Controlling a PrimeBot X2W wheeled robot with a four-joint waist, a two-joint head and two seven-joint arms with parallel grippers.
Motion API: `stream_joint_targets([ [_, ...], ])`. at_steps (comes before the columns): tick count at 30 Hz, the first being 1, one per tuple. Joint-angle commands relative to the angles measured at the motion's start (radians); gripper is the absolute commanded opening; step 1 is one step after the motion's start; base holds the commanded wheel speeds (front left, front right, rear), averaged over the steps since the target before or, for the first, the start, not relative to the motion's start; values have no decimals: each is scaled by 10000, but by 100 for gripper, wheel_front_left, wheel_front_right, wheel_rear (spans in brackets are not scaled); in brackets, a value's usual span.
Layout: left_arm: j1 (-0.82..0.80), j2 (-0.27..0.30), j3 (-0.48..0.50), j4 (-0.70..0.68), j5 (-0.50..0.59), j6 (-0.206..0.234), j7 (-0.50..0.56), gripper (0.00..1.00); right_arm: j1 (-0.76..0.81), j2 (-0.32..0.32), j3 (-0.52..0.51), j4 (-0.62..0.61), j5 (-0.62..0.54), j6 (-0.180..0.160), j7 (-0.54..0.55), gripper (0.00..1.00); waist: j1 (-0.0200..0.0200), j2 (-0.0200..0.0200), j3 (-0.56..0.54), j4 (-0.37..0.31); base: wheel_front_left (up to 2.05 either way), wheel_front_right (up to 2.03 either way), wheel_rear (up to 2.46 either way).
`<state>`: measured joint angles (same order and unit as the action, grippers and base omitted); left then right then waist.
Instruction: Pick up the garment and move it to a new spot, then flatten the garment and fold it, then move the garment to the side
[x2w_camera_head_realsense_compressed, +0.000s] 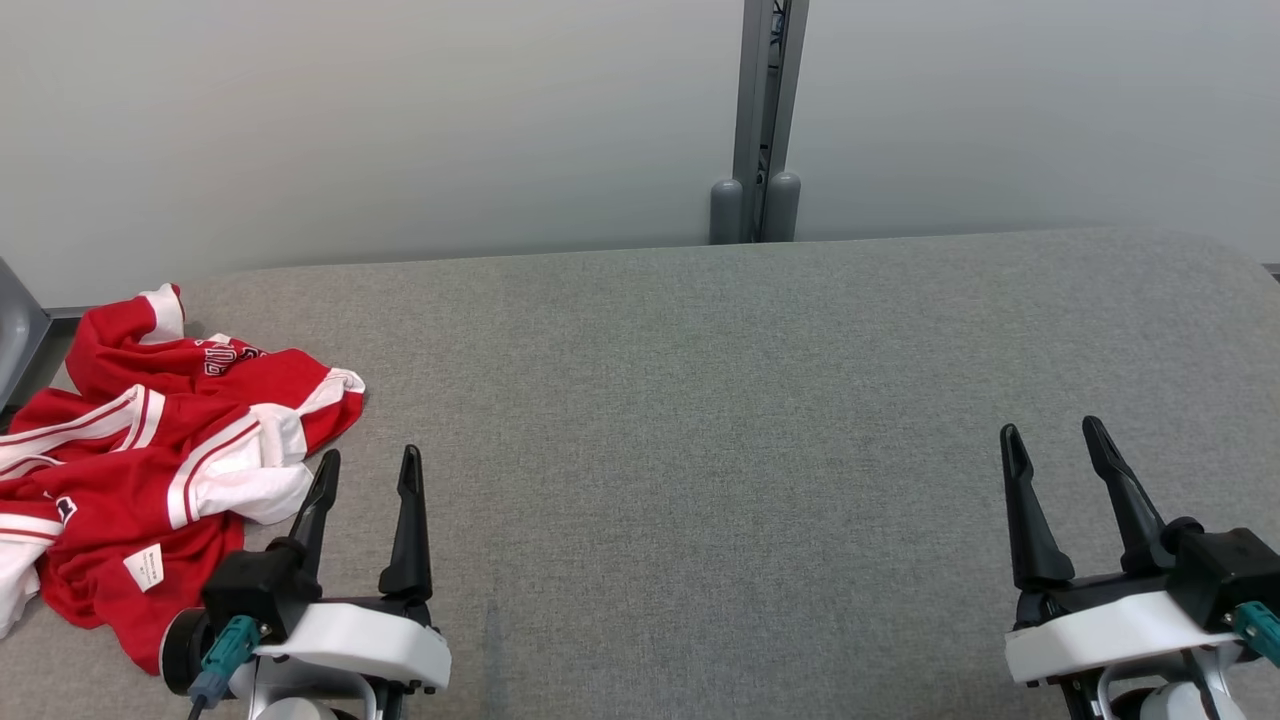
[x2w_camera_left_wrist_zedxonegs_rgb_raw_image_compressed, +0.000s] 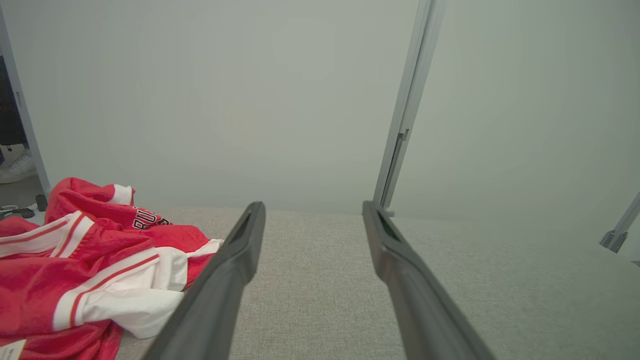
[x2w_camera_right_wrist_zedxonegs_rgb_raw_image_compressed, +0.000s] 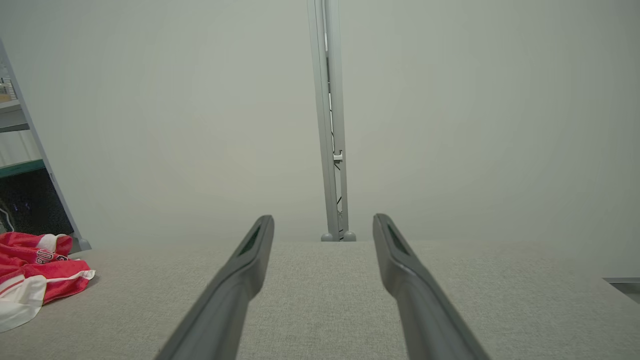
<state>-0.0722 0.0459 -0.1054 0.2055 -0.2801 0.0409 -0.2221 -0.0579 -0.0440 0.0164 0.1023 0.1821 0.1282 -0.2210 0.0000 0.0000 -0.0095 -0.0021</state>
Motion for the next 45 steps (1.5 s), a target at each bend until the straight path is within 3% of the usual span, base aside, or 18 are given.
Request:
stream_joint_targets([
  [1, -207, 58, -10, -72, 211, 57, -96, 100, -70, -89, 13, -77, -204, 40, -123, 100, 0, 0, -2, -3, 0, 0, 0],
  [20, -203, 69, -201, 58, 1439, 231, -442, 100, -125, -104, 165, -28, -1478, 34, -473, 100, 0, 0, -99, -59, 0, 0, 0],
  [36, -219, 68, -216, 170, 1381, 193, -427, 100, -108, -101, 124, -50, -1422, 34, -458, 100, 0, 0, -41, 68, 0, 0, 0],
  [45, -268, 66, -117, 123, 1245, 133, -425, 100, -51, -95, 377, -255, -1111, 34, -458, 100, 0, 0, -21, 673, 0, 0, 0],
])
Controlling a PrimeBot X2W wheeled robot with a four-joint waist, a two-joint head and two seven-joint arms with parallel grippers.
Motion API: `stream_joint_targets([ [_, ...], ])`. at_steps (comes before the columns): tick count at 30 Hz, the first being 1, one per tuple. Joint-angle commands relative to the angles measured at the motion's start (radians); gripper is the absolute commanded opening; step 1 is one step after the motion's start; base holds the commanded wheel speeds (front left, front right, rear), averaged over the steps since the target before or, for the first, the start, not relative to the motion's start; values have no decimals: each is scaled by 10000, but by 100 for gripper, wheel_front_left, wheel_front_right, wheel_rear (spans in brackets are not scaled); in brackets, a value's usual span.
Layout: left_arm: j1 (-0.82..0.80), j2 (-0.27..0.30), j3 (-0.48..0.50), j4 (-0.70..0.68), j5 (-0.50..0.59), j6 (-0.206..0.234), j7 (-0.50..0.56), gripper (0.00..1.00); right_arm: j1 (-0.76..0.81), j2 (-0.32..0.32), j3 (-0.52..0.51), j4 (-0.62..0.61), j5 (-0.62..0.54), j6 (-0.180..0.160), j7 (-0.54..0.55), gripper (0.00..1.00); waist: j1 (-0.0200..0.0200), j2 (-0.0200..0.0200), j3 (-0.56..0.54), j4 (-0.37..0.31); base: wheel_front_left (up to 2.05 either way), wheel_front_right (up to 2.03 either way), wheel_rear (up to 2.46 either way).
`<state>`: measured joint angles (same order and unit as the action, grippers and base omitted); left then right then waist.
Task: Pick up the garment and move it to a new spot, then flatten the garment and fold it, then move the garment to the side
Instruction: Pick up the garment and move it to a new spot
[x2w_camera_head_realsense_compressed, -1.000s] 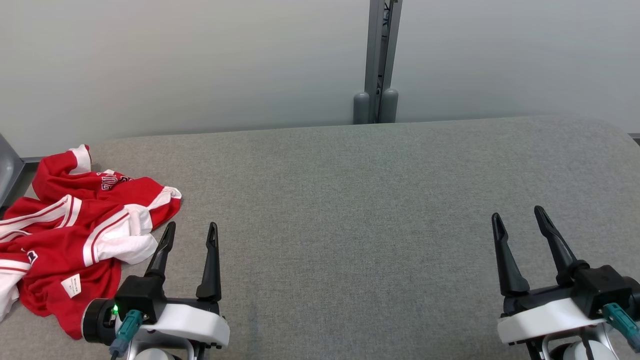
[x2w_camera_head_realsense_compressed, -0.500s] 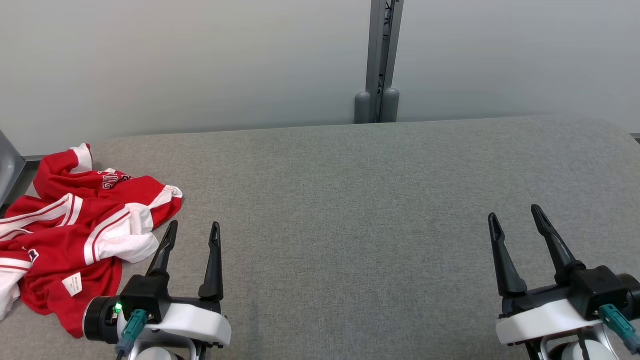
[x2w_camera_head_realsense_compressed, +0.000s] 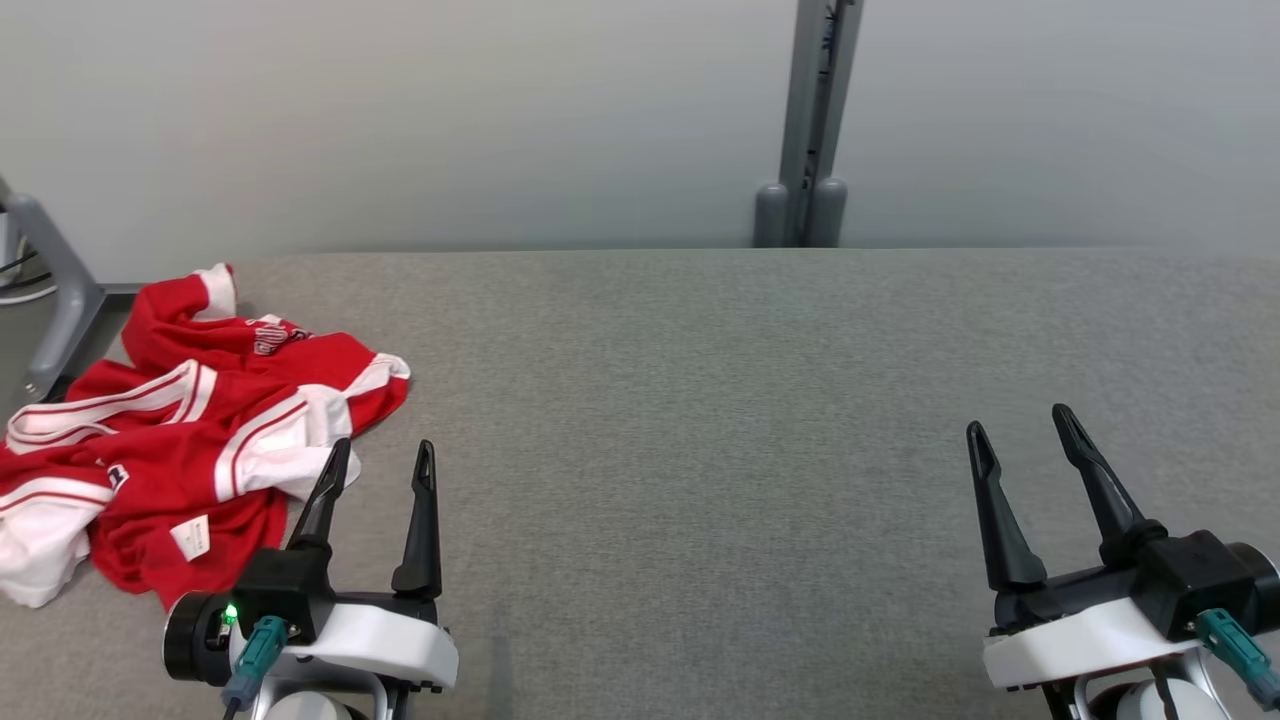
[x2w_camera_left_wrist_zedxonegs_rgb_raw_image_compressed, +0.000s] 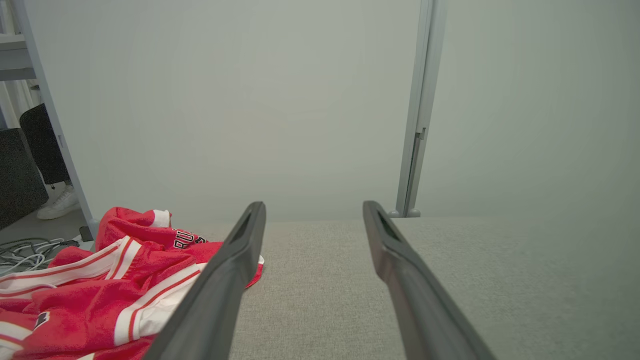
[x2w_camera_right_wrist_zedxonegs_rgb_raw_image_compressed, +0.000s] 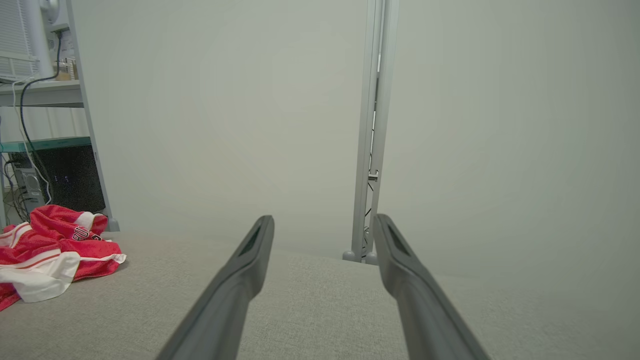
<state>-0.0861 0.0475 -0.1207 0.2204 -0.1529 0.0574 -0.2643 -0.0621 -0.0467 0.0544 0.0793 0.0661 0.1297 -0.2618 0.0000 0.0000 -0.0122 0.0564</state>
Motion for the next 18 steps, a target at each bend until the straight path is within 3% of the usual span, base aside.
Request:
stream_joint_targets([
  [1, -136, 53, 51, -32, -43, -31, -3, 100, 5, -68, 19, -42, 67, 19, -48, 100, 0, 0, 7, 202, 0, 0, 0],
  [18, -5, 48, 387, 192, -153, -69, -3, 100, 100, -68, 484, 89, 562, 19, -48, 100, 0, 0, -26, 2624, 0, 0, 0],
])
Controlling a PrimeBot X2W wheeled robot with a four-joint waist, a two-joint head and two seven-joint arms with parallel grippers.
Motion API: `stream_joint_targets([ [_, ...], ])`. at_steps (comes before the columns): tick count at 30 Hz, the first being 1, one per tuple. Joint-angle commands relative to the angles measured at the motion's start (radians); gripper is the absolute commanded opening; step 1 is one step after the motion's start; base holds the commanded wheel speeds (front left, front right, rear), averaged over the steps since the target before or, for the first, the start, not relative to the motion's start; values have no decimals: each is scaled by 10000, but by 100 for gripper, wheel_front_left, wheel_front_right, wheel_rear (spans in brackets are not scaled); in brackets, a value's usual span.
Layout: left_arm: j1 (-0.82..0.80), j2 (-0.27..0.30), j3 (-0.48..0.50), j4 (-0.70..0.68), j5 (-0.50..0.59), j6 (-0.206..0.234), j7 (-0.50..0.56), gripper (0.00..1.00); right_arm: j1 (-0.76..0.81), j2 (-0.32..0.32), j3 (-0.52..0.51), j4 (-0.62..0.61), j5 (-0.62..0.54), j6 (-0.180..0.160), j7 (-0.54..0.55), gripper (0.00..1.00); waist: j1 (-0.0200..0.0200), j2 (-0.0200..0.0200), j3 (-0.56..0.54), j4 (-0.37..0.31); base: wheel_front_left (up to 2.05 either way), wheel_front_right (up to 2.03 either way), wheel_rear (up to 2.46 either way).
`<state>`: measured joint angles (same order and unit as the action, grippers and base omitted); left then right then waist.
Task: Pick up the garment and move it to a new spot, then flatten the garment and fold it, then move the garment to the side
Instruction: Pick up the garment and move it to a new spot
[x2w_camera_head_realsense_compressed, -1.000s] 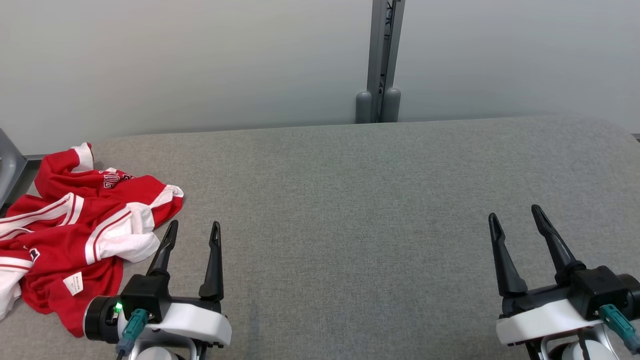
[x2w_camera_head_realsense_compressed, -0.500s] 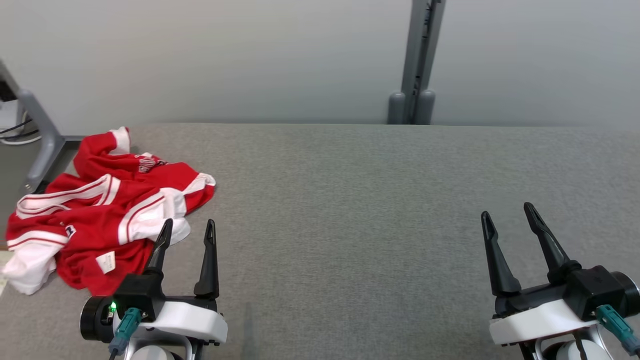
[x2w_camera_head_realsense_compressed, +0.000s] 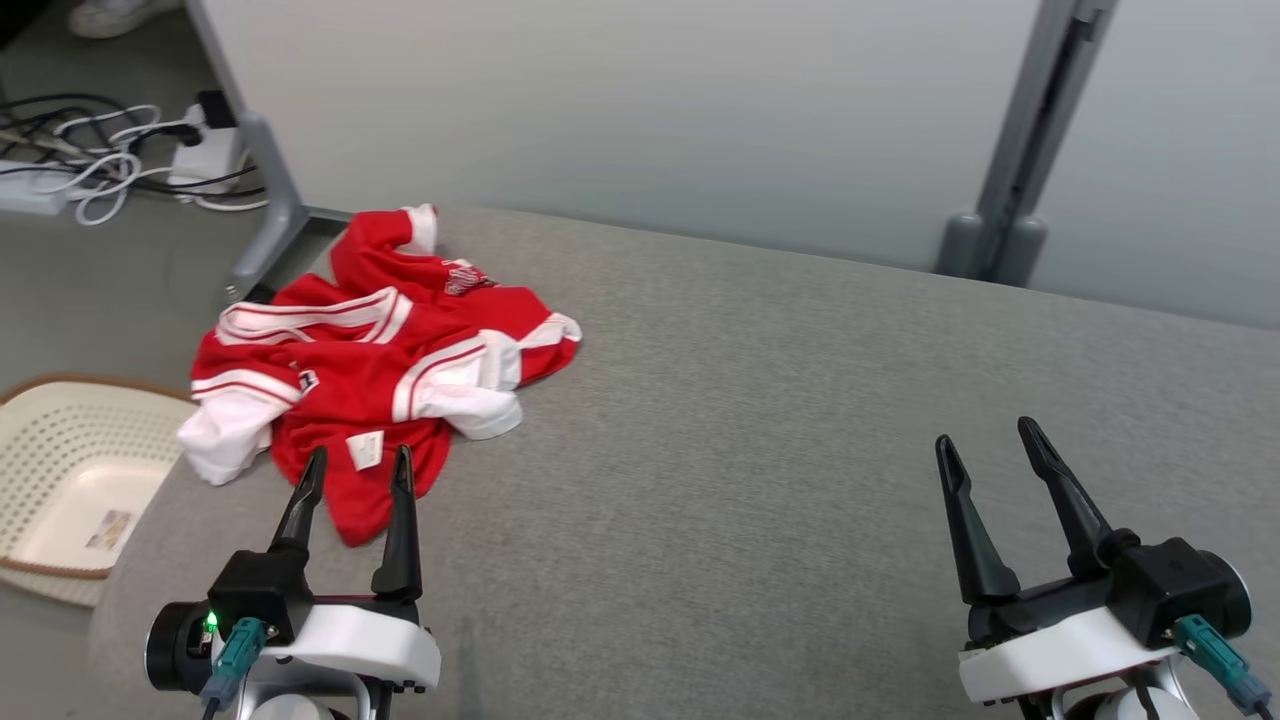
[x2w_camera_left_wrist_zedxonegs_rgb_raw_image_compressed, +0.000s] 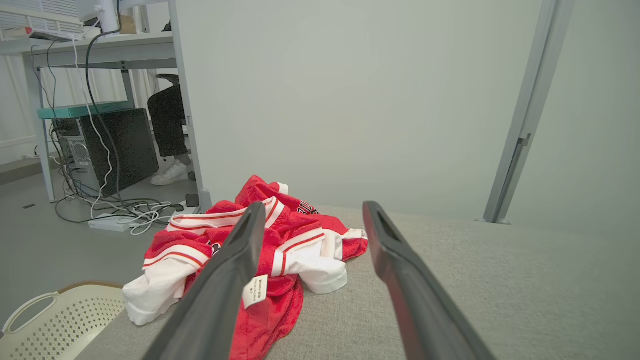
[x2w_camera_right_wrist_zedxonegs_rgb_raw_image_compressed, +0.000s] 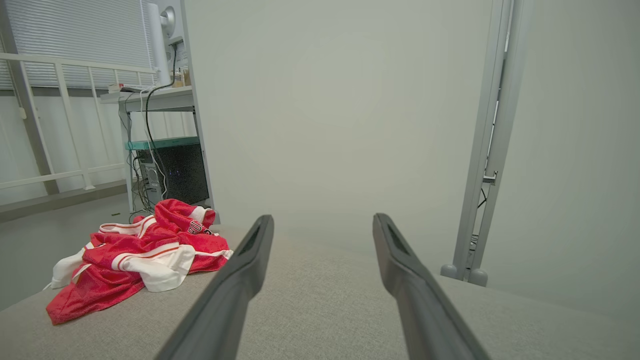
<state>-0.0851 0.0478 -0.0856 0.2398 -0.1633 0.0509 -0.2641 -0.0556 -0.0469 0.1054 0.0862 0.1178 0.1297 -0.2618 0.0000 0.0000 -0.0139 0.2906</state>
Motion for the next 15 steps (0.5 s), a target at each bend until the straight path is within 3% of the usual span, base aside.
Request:
stream_joint_targets([
  [1, -22, 43, 49, 7, -53, -11, -5, 100, 40, -66, 16, 27, 75, 19, -49, 100, 0, 0, -10, 422, 0, 0, 0],
  [15, 146, 44, 237, 33, -117, -73, -5, 100, 69, -68, 348, 139, 208, 17, -48, 100, 0, 0, -120, 2021, 0, 0, 0],
])
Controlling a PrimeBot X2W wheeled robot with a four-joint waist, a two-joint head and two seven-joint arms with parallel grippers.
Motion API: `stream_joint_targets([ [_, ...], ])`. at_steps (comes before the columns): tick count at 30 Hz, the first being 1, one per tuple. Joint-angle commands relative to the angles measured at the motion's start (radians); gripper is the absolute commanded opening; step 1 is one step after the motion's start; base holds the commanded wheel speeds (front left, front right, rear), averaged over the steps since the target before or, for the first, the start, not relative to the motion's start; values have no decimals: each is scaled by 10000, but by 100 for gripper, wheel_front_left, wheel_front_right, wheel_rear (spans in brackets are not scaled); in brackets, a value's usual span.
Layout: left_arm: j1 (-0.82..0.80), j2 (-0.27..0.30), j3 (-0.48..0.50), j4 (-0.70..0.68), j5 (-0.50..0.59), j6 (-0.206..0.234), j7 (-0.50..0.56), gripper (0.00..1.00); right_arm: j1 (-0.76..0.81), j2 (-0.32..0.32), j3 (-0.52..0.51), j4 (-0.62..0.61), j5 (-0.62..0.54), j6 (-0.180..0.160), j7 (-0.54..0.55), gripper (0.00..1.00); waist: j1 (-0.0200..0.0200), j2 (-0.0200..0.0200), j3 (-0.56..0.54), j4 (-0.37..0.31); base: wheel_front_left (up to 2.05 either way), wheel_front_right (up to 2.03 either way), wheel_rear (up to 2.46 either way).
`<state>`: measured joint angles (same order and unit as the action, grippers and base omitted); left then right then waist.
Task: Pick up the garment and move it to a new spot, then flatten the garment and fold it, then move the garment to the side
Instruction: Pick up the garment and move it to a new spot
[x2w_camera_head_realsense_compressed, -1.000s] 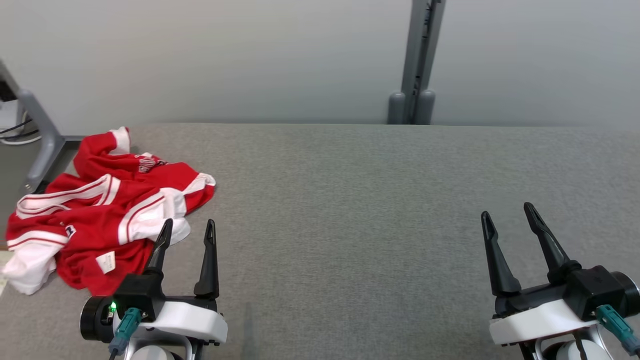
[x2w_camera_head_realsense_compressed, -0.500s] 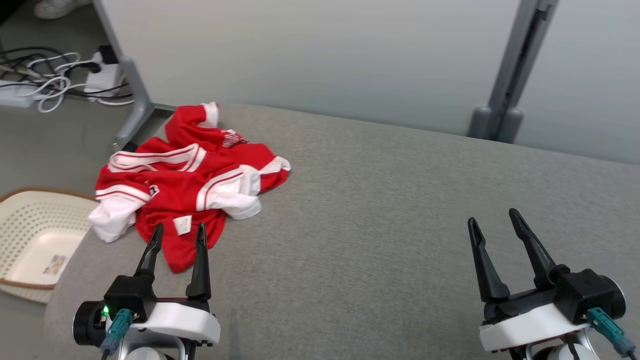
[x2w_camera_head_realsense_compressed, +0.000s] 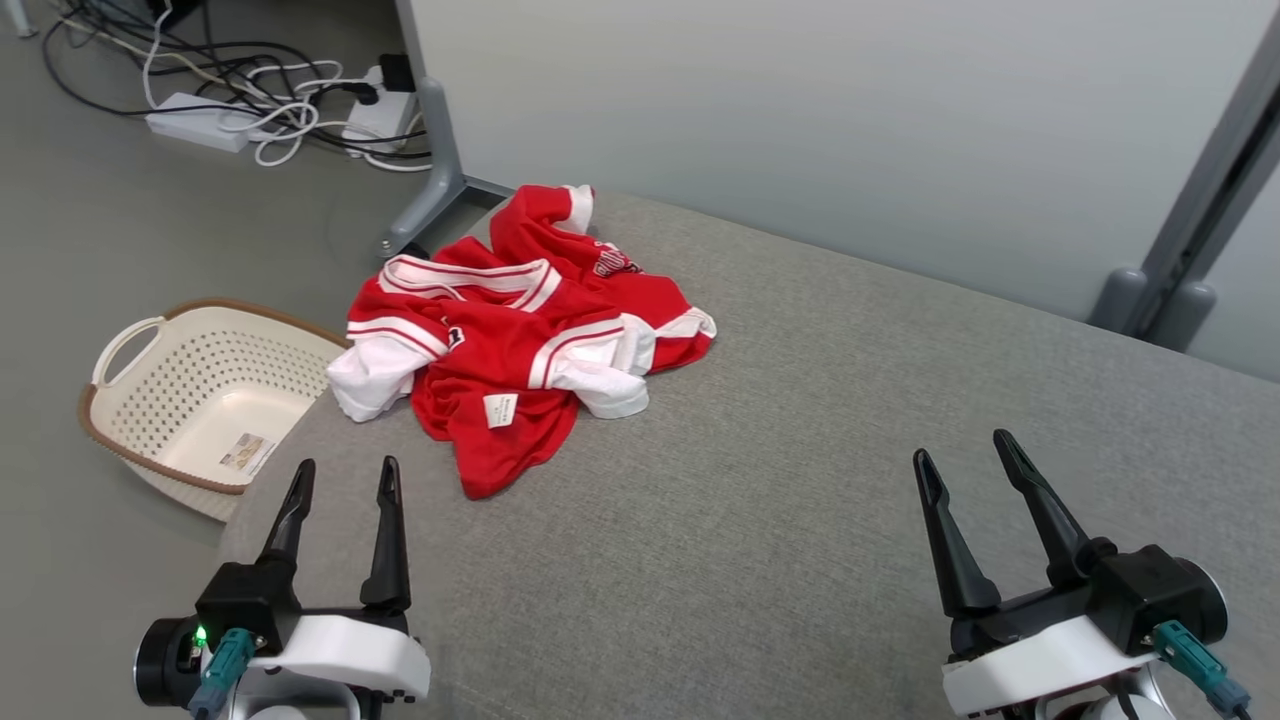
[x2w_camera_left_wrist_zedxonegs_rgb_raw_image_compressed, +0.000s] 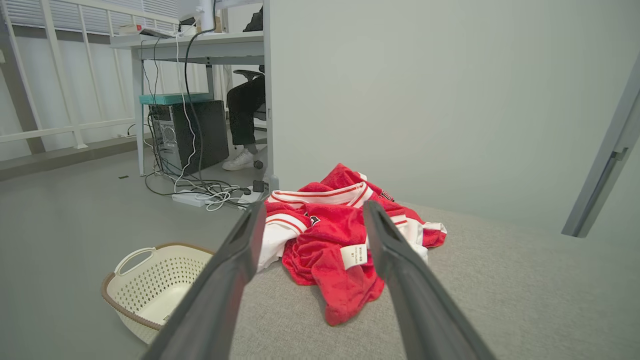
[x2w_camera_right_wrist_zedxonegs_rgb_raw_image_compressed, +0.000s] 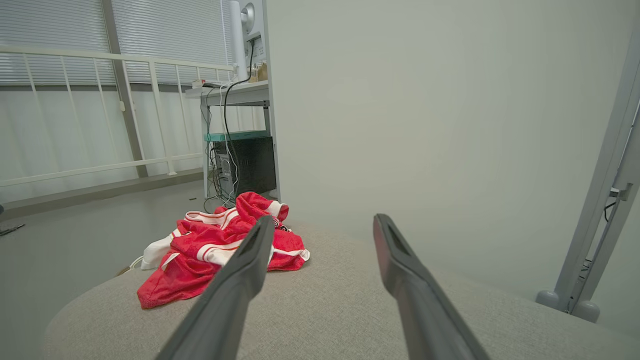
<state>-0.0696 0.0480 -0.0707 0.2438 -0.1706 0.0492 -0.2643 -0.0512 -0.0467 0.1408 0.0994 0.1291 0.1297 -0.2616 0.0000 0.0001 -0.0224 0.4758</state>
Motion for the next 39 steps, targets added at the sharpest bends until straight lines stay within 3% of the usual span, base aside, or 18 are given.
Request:
stream_joint_targets([
  [1, 3, 39, 127, -7, -23, -73, -3, 100, 33, -68, 13, 12, 105, 19, -51, 100, 0, -1, -40, 208, 0, 0, 0],
  [11, -341, 44, 401, 93, -418, -417, -3, 100, 33, -70, 62, 61, 122, 17, -50, 100, 0, -1, -31, 149, 0, 0, 0],
  [19, -2329, 649, 667, 1355, -683, -1060, 305, 100, -248, -189, -299, 226, -178, 17, -51, 100, 0, -1, 363, -706, 0, 0, 0],
  [27, -4948, 1430, 997, 3520, -2032, -1624, 2828, 100, -864, -238, -235, 49, -185, 16, -50, 100, 0, -1, 1253, -1982, 0, 0, 0],
  [33, -6501, 2604, 959, 4831, -3103, -1794, 4568, 100, -1468, -290, -86, 10, -184, 14, -50, 100, 0, -1, 2064, -3196, 0, 0, 0],
  [39, -7333, 3631, 295, 5763, -4251, -1803, 6271, 100, -1950, -305, -169, -93, -155, 11, -50, 100, 0, -1, 2666, -4263, 0, 0, 0],
])
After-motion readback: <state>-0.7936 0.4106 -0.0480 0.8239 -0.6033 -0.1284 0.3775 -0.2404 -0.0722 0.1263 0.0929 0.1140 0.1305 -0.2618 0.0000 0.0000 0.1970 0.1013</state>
